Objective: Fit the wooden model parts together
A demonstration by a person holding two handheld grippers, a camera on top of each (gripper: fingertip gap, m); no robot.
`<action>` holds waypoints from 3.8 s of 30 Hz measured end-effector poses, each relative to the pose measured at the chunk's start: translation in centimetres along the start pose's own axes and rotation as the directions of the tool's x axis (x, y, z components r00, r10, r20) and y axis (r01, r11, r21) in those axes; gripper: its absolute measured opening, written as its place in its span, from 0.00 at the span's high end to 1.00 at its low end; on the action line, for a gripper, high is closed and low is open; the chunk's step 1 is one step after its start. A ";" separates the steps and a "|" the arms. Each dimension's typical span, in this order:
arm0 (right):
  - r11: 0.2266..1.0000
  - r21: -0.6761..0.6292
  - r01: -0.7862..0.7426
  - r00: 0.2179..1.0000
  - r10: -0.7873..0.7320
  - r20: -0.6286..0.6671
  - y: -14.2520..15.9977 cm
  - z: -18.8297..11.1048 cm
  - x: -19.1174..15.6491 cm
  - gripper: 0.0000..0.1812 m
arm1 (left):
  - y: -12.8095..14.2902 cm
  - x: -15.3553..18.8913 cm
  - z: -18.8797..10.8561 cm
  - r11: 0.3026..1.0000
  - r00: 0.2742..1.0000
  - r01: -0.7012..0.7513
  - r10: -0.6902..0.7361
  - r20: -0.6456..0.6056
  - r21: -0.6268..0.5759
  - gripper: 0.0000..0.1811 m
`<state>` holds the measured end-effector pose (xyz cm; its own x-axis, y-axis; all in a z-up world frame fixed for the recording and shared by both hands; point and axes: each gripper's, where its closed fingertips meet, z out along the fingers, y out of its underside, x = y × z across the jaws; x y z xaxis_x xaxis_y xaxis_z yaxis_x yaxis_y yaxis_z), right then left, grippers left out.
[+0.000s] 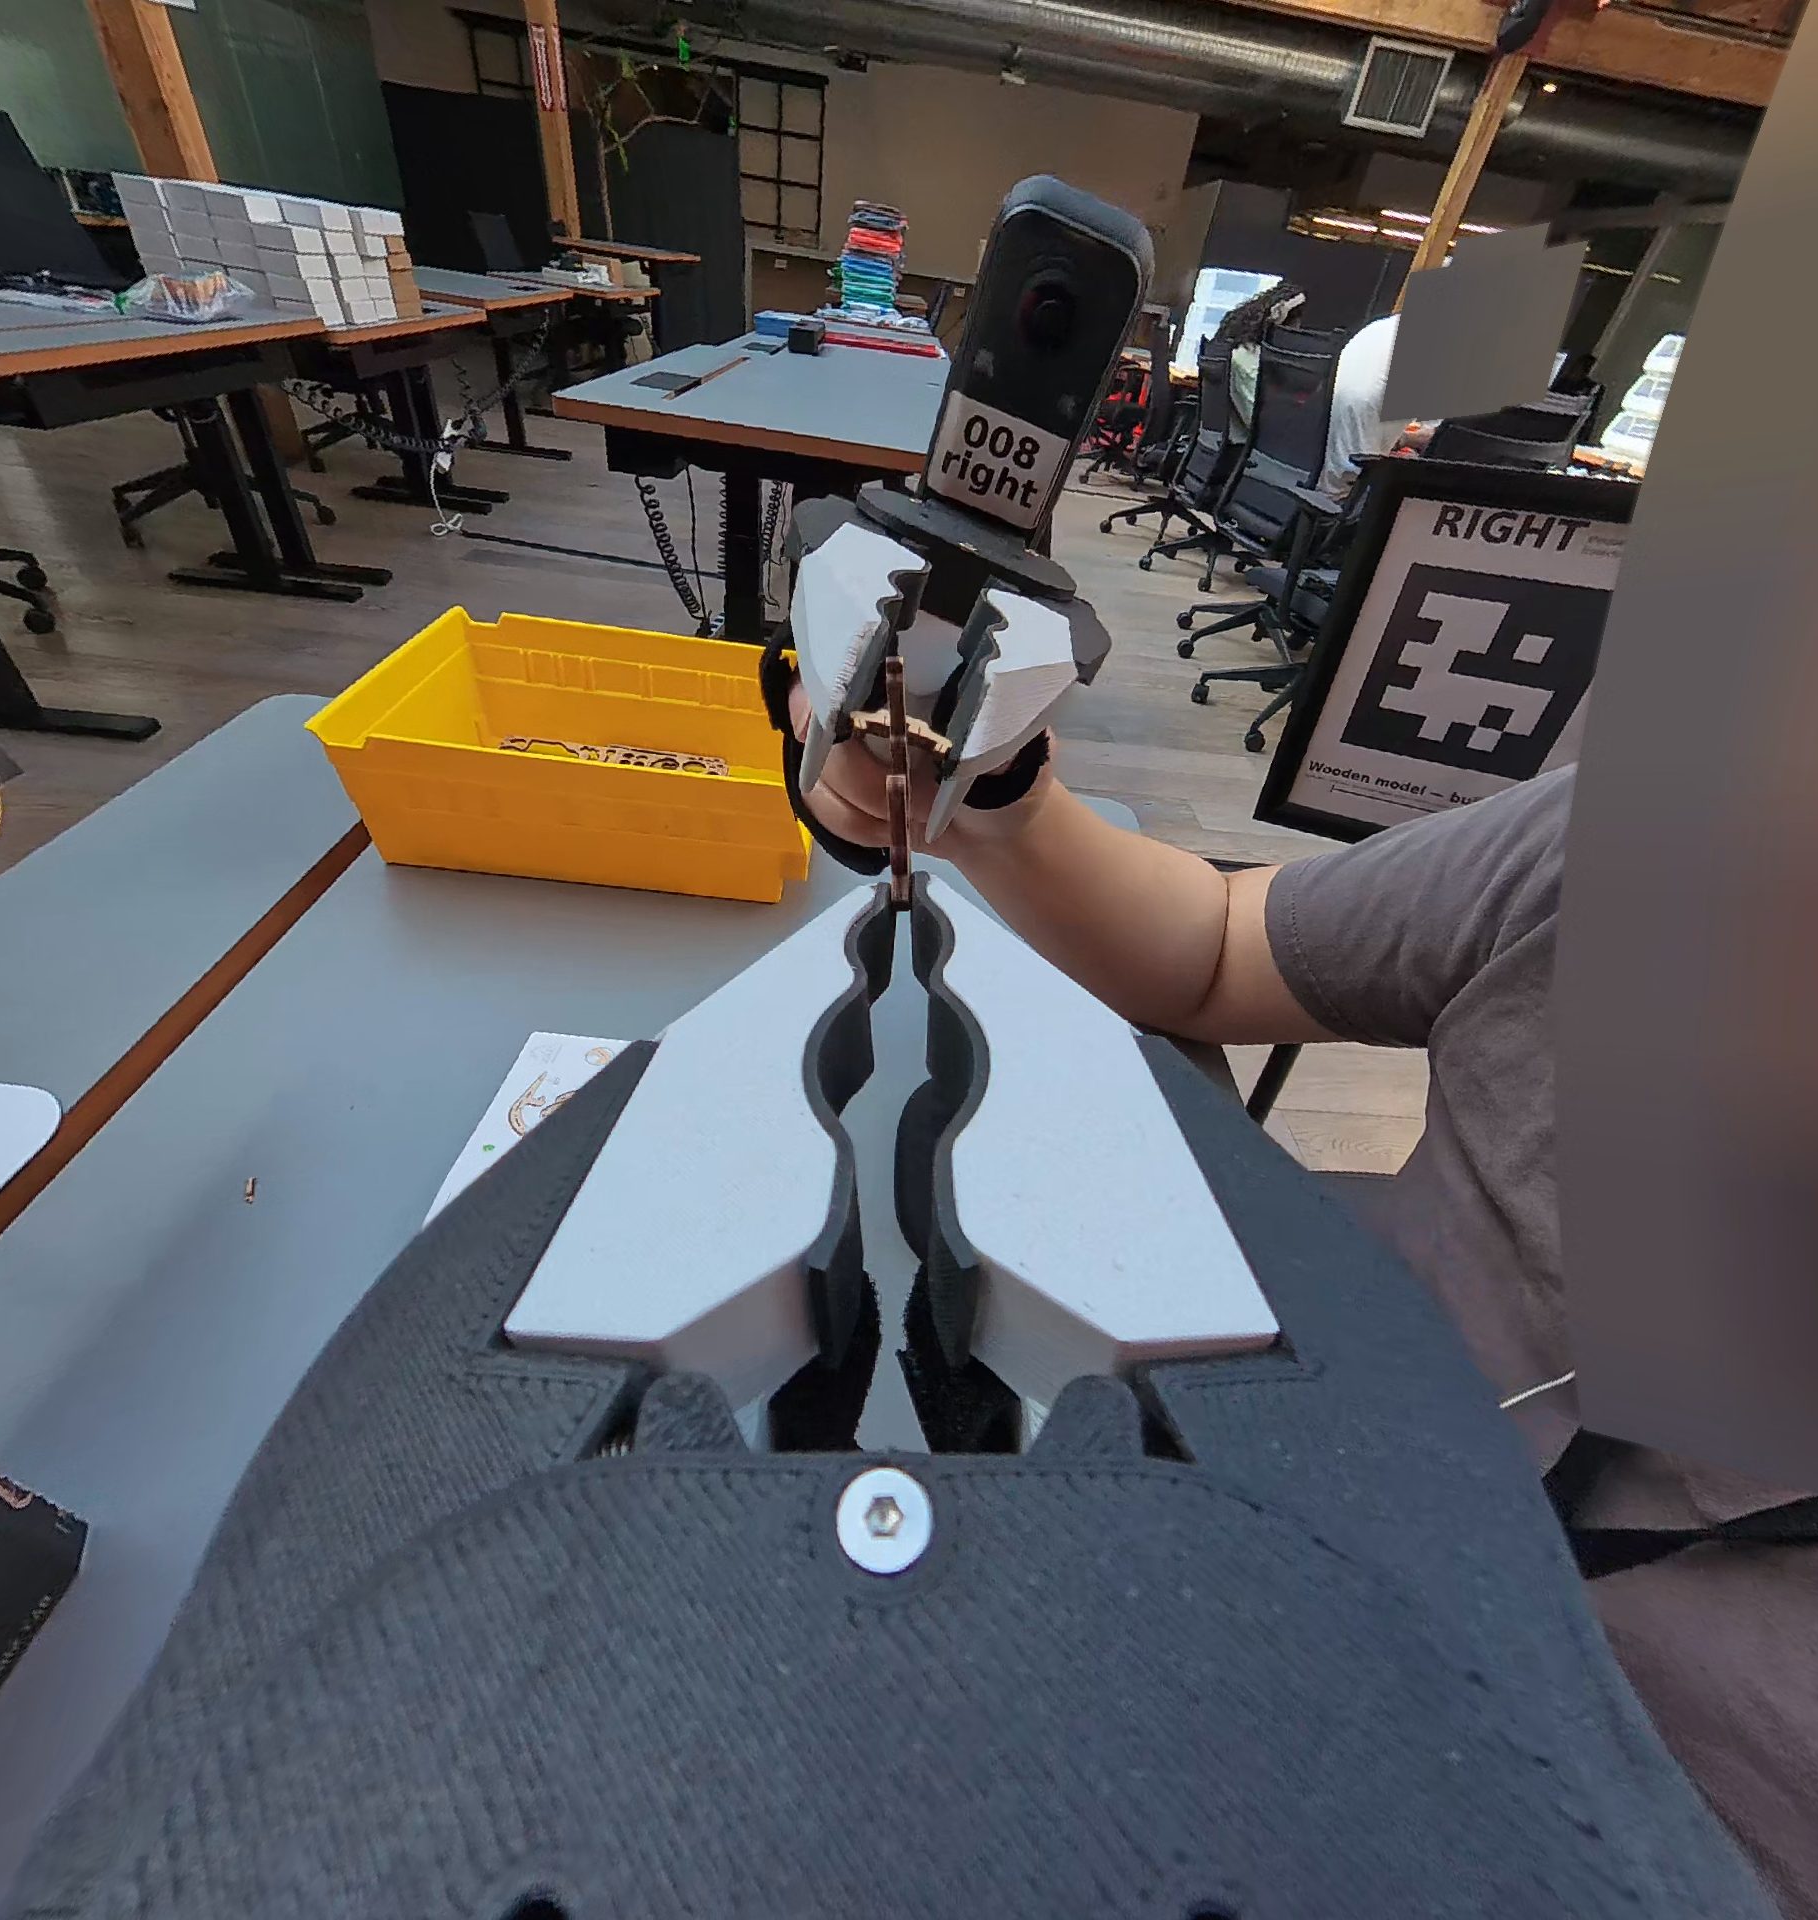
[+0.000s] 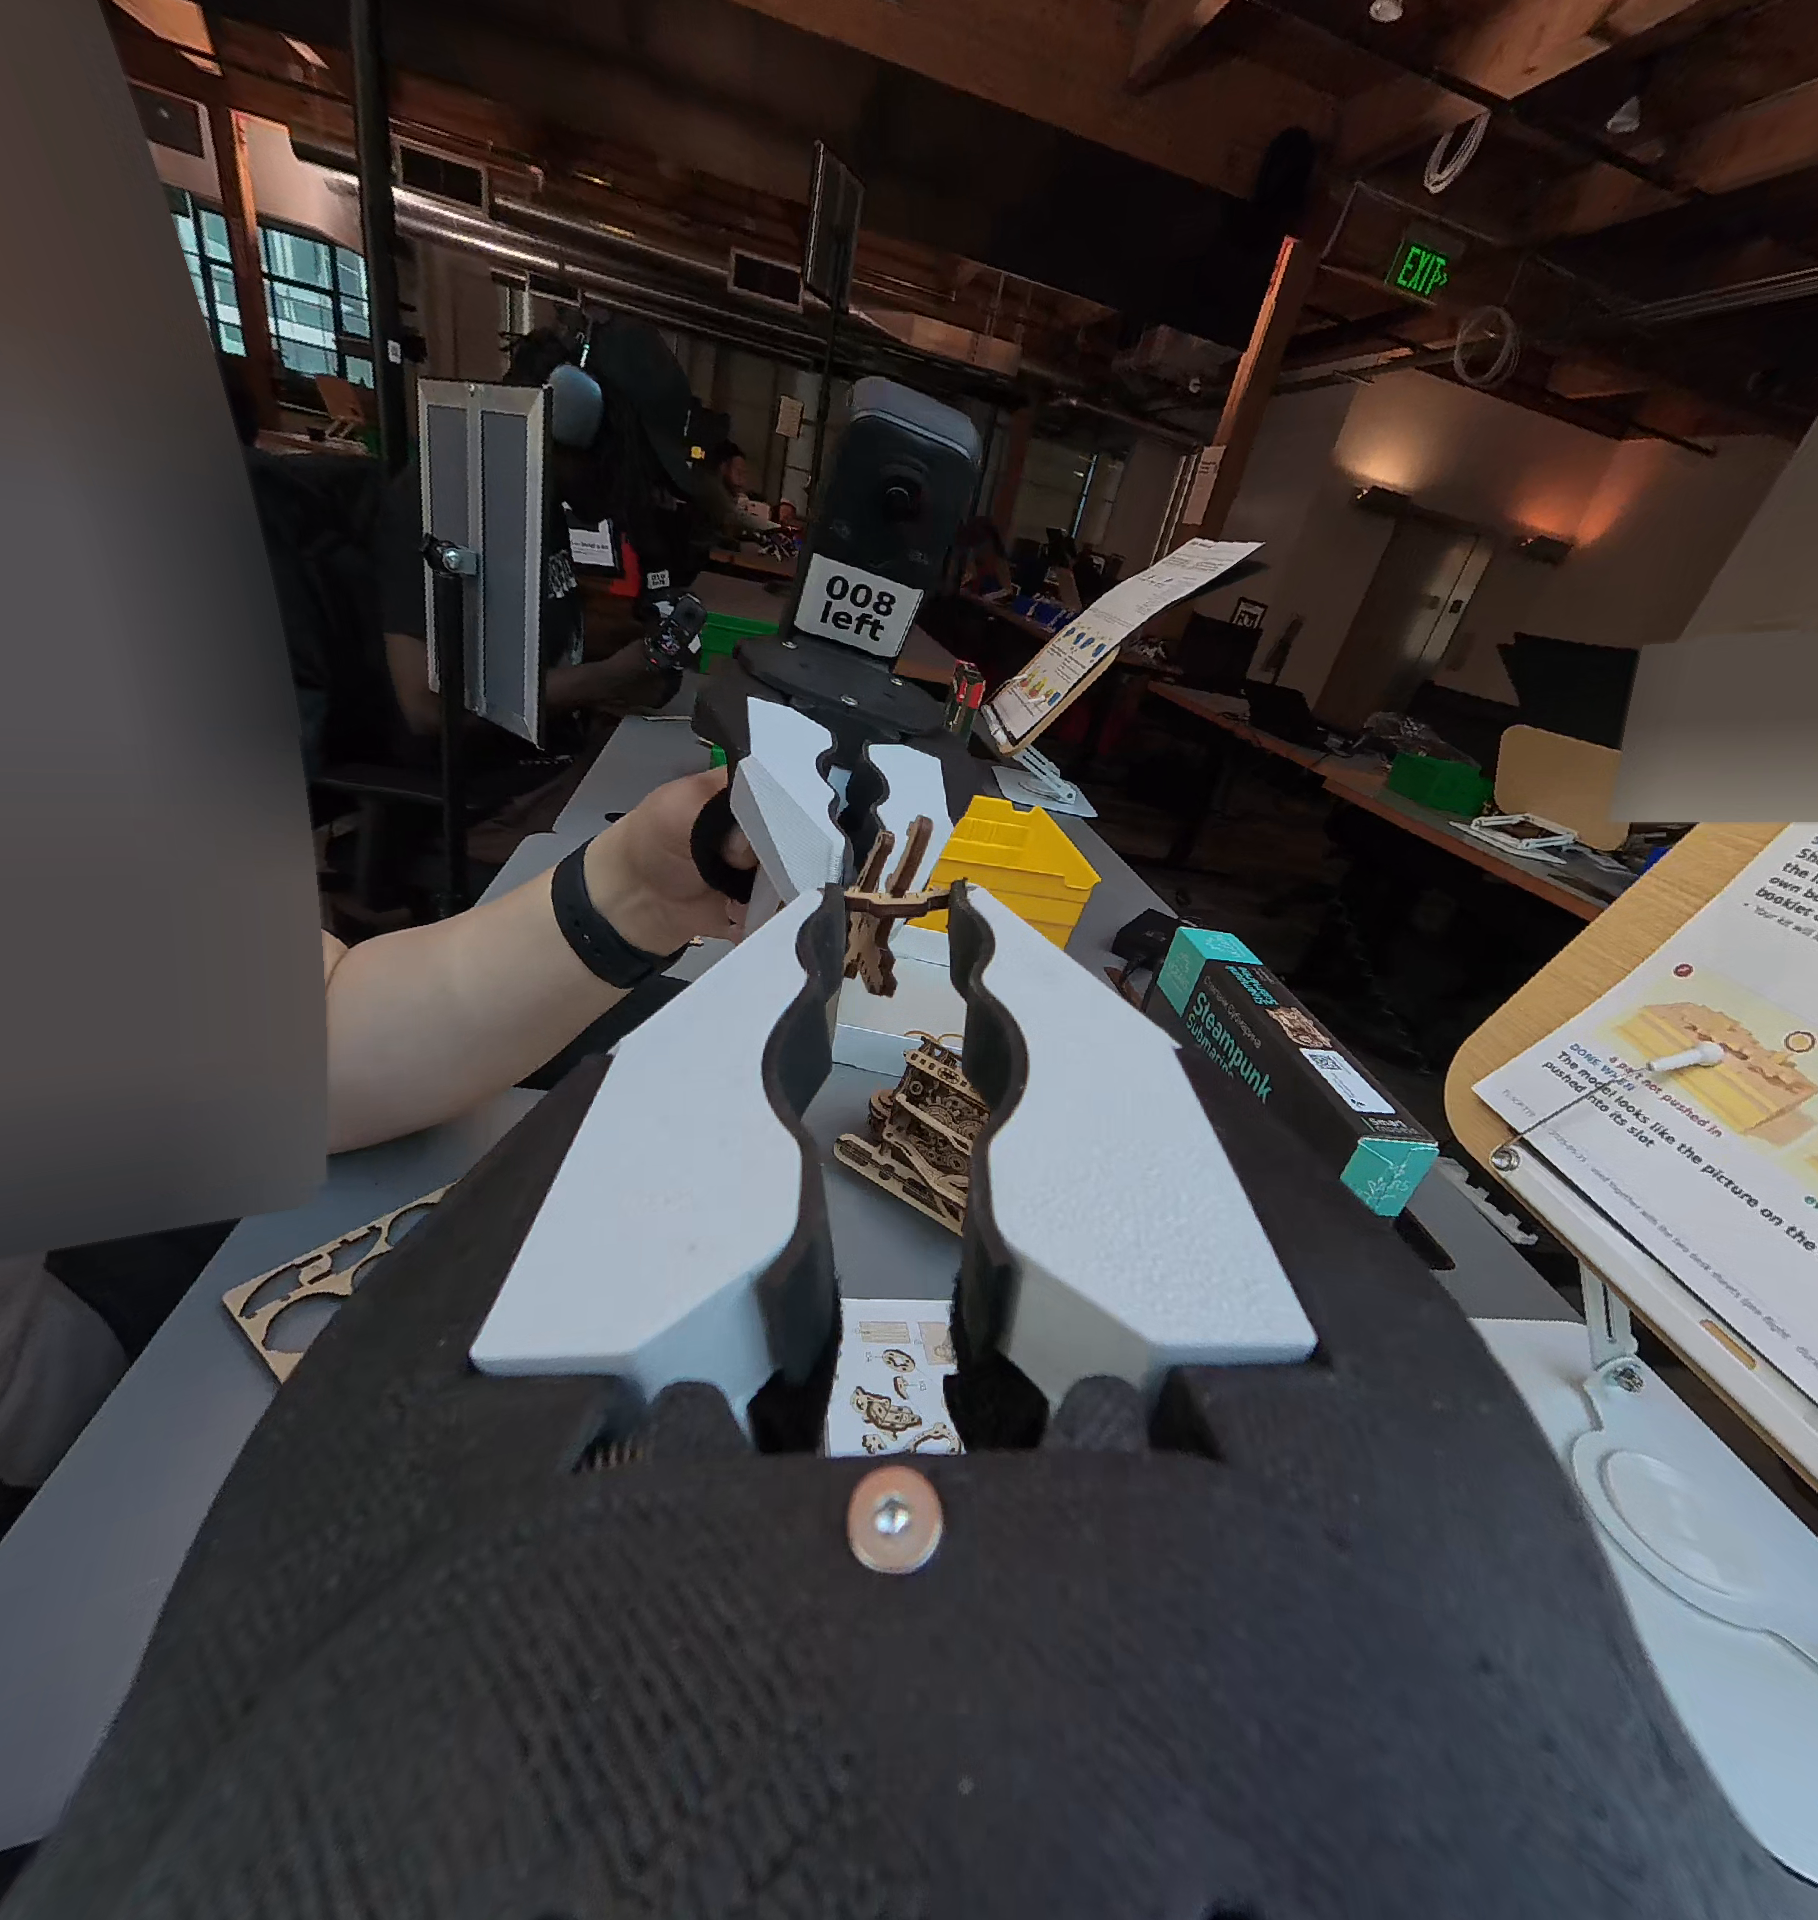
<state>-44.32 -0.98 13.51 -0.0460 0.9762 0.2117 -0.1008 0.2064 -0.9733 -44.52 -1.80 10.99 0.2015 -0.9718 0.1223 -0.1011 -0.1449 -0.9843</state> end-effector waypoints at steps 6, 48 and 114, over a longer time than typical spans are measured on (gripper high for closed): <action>0.999 0.022 -0.040 0.999 0.039 0.032 -0.3 0.1 -0.3 0.90 | -0.1 0.3 0.0 0.998 0.998 -0.067 0.067 0.021 -0.008 1.00; 0.996 0.004 -0.088 0.993 0.088 0.078 1.6 0.9 -0.4 0.90 | 1.5 -0.6 -0.8 0.981 0.983 -0.126 0.144 0.118 -0.149 1.00; 0.957 0.180 -0.227 0.972 0.213 0.094 -0.2 -0.5 1.3 0.90 | -1.3 -1.1 0.5 0.990 0.989 -0.103 0.091 0.121 0.098 1.00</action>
<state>-43.90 0.28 13.92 -0.1601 0.9871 0.0068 -0.2648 -0.0363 -0.9636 -44.12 -0.49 12.04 0.3076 -0.9514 0.0161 -0.0258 -0.0253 -0.9993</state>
